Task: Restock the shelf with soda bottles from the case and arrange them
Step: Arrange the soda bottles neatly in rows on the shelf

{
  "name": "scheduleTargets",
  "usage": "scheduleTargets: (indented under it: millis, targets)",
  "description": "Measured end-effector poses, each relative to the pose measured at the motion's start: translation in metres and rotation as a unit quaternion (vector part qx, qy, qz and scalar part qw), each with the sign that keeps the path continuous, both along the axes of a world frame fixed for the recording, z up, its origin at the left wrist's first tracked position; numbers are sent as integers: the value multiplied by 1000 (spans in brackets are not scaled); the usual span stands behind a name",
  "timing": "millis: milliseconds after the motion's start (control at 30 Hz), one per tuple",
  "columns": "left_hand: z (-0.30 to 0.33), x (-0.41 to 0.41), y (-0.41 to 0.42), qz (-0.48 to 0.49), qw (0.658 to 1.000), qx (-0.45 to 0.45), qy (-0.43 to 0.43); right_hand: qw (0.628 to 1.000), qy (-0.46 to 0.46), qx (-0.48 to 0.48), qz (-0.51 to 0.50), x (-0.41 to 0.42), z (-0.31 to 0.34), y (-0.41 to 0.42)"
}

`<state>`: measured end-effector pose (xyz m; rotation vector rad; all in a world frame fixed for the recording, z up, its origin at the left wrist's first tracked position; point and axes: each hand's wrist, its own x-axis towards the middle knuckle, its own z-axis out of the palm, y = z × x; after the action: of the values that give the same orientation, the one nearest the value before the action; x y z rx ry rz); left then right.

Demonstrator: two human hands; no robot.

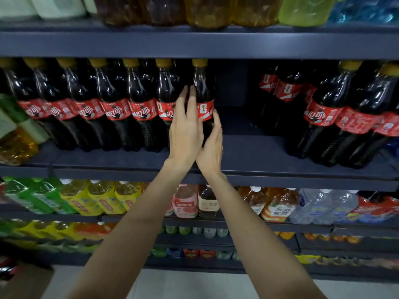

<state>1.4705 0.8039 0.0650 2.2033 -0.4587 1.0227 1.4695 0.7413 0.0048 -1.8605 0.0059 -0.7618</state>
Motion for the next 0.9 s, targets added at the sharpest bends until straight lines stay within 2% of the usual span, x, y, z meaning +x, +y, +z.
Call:
scheduleTargets:
  millis: [67, 133, 300, 367, 467, 567, 733, 900]
  targets:
    - [-4, 0, 1, 15, 999, 26, -36, 999, -11, 8, 52, -2, -6, -10]
    - [-6, 1, 3, 22, 998, 36, -43, 999, -5, 11, 49, 0, -8, -15]
    - [-3, 5, 14, 33, 996, 51, -60, 994, 46, -33, -89, 11, 0, -1]
    - [-3, 6, 20, 53, 993, 64, -79, 990, 71, -52, -110, 13, 3, 4]
    - [-5, 10, 27, 90, 987, 97, -89, 991, 74, -72, -81, 14, 3, 0]
    - [-6, 13, 29, 85, 987, 106, -89, 997, 58, -56, -17, 11, -1, -7]
    - [-7, 14, 31, 75, 987, 99, -103, 998, 50, -26, -13, 10, -2, -12]
    - [-7, 6, 19, 64, 990, 64, -113, 997, 67, -43, 23, 5, 2, -18]
